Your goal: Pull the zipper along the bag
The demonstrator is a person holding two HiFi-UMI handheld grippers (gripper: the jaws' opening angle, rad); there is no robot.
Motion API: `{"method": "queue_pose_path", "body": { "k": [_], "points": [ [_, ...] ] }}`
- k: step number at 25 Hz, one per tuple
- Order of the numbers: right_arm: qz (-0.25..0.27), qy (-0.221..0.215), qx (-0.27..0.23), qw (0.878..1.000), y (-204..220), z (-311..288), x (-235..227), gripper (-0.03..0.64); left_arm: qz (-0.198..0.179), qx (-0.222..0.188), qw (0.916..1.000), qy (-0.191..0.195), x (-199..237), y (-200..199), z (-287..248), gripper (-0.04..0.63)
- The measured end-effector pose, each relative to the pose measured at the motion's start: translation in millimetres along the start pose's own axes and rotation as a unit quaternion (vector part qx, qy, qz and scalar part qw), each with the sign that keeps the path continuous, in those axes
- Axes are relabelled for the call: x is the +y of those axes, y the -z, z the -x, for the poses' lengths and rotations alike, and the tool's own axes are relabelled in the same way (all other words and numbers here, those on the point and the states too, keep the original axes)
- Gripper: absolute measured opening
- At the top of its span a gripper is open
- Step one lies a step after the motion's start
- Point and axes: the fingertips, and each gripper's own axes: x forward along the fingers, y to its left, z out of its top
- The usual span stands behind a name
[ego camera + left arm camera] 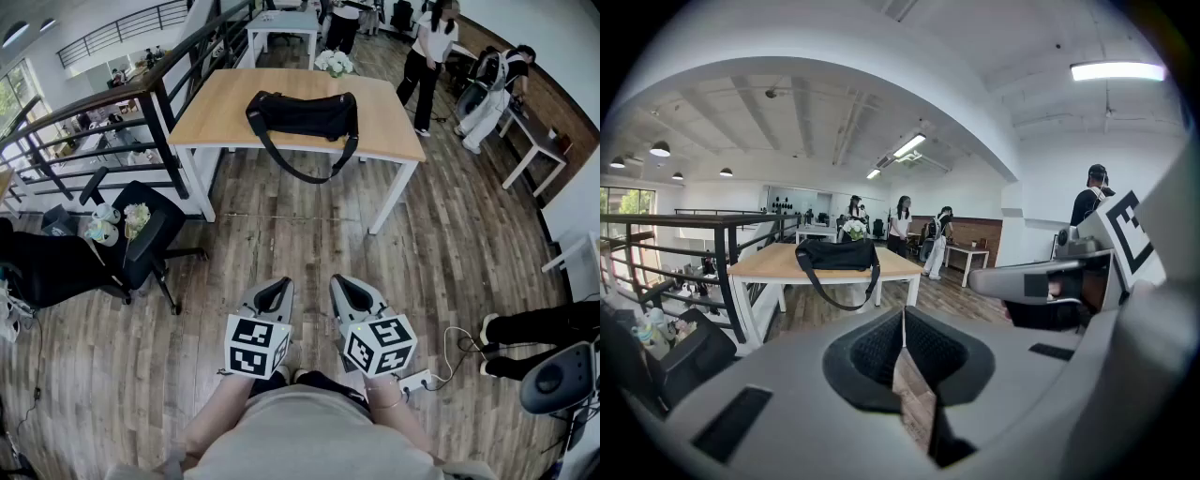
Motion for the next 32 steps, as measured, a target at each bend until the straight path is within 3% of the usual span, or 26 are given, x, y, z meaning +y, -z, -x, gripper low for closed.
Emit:
{"method": "queue_pose_path", "body": {
  "k": [13, 20, 27, 29, 32],
  "points": [
    [-0.007, -0.003, 0.009, 1.000, 8, -2, 7, 0.005, 0.010, 0.012, 0.9998, 0.009, 5, 5, -3, 0.023],
    [-0.007, -0.010, -0.011, 1.000, 2, -6, 18, 0.006, 0.022, -0.016, 0.9994, 0.019, 15, -4, 4, 0.023],
    [0.004, 0.003, 0.007, 1.000, 11, -17, 25, 0.009, 0.015, -0.001, 0.9995, 0.029, 28, 7, 5, 0.025],
    [-0.003, 0.005, 0.008, 1.000, 12, -20, 29, 0.078, 0.017, 0.001, 0.9993, 0.033, 33, 10, 7, 0.026],
    [-0.005, 0.012, 0.012, 1.000, 13, -25, 33, 0.081, 0.025, 0.010, 0.9991, 0.034, 41, 19, 9, 0.026]
  ]
}}
